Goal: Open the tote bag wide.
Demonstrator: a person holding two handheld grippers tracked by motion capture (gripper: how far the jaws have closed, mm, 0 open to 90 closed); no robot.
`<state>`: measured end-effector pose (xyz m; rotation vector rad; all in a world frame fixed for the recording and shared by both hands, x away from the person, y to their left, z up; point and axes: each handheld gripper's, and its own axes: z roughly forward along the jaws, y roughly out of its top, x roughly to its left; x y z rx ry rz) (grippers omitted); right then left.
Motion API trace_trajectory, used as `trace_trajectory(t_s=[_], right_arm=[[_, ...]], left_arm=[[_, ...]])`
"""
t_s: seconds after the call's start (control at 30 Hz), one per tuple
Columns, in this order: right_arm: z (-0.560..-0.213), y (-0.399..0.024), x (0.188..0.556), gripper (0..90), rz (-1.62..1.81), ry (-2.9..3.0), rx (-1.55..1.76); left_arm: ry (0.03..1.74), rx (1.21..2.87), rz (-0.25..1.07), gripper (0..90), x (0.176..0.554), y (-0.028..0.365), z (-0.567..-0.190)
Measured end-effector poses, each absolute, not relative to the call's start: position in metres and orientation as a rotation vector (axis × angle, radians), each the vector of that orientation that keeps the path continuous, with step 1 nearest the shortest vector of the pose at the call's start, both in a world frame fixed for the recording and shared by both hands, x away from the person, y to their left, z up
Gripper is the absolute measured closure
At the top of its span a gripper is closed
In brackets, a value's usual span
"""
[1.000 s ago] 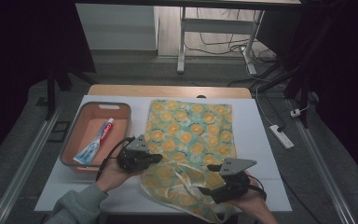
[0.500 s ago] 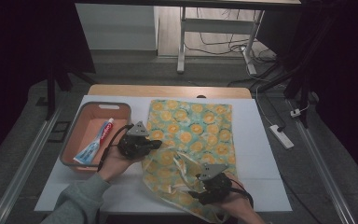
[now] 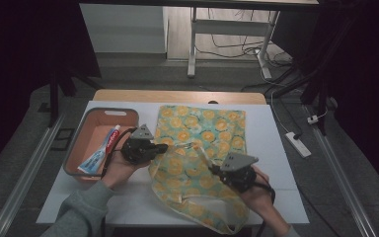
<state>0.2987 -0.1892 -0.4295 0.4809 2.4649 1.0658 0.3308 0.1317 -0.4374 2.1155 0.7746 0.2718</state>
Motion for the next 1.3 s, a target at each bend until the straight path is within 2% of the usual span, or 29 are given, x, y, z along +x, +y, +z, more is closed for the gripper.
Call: trace_trajectory(t_s=[0.17, 0.2, 0.27, 0.4, 0.43, 0.53, 0.57, 0.6, 0.67, 0.7, 0.73, 0.77, 0.83, 0.9, 0.97, 1.1, 1.3], right_arm=[[-0.442, -0.209, 0.358, 89.2, 1.02, 2.459, 0.668], [-0.442, -0.209, 0.358, 89.2, 1.02, 2.459, 0.668], [-0.461, -0.212, 0.386, 89.2, 1.01, 2.507, 0.76], [-0.482, -0.21, 0.4, 89.1, 0.944, 2.578, 0.814], [-0.497, -0.211, 0.404, 89.0, 0.889, 2.615, 0.844], [-0.505, -0.213, 0.406, 88.4, 0.865, 2.641, 0.862], [-0.507, -0.215, 0.406, 86.4, 0.869, 2.651, 0.879], [-0.507, -0.217, 0.406, 80.1, 0.873, 2.655, 0.888], [-0.495, -0.221, 0.398, 60.6, 0.929, 2.631, 0.889], [-0.495, -0.221, 0.398, 60.6, 0.929, 2.631, 0.889], [-0.478, -0.224, 0.386, 48.7, 1.051, 2.583, 0.859], [-0.478, -0.224, 0.386, 48.7, 1.051, 2.583, 0.859], [-0.463, -0.22, 0.375, 36.9, 1.147, 2.626, 0.819], [-0.458, -0.208, 0.364, 30.8, 1.106, 2.68, 0.753], [-0.464, -0.193, 0.356, 27.3, 1.058, 2.731, 0.686], [-0.489, -0.172, 0.352, 26.6, 0.879, 2.778, 0.584], [-0.512, -0.169, 0.36, 33.2, 0.764, 2.801, 0.543]], left_arm=[[0.778, 2.139, 0.27, 87.6, 0.336, 0.125, -0.442], [0.78, 2.145, 0.268, 87.6, 0.337, 0.123, -0.444], [0.783, 2.163, 0.267, 87.3, 0.34, 0.119, -0.447], [0.793, 2.208, 0.27, 86.6, 0.346, 0.106, -0.456], [0.791, 2.217, 0.266, 86.5, 0.348, 0.103, -0.458], [0.793, 2.234, 0.254, 86.5, 0.351, 0.097, -0.463], [0.794, 2.24, 0.25, 86.4, 0.352, 0.095, -0.465], [0.792, 2.248, 0.249, 86.4, 0.353, 0.093, -0.467], [0.795, 2.254, 0.249, 86.1, 0.354, 0.091, -0.469], [0.795, 2.26, 0.249, 86.1, 0.355, 0.09, -0.47], [0.797, 2.26, 0.25, 86.0, 0.356, 0.09, -0.471], [0.8, 2.261, 0.247, 86.0, 0.356, 0.09, -0.471], [0.804, 2.262, 0.245, 85.9, 0.358, 0.089, -0.473], [0.808, 2.264, 0.241, 85.6, 0.36, 0.088, -0.474], [0.81, 2.263, 0.241, 85.4, 0.36, 0.088, -0.475], [0.816, 2.255, 0.241, 84.8, 0.359, 0.09, -0.474], [0.822, 2.247, 0.239, 83.3, 0.36, 0.093, -0.473]])
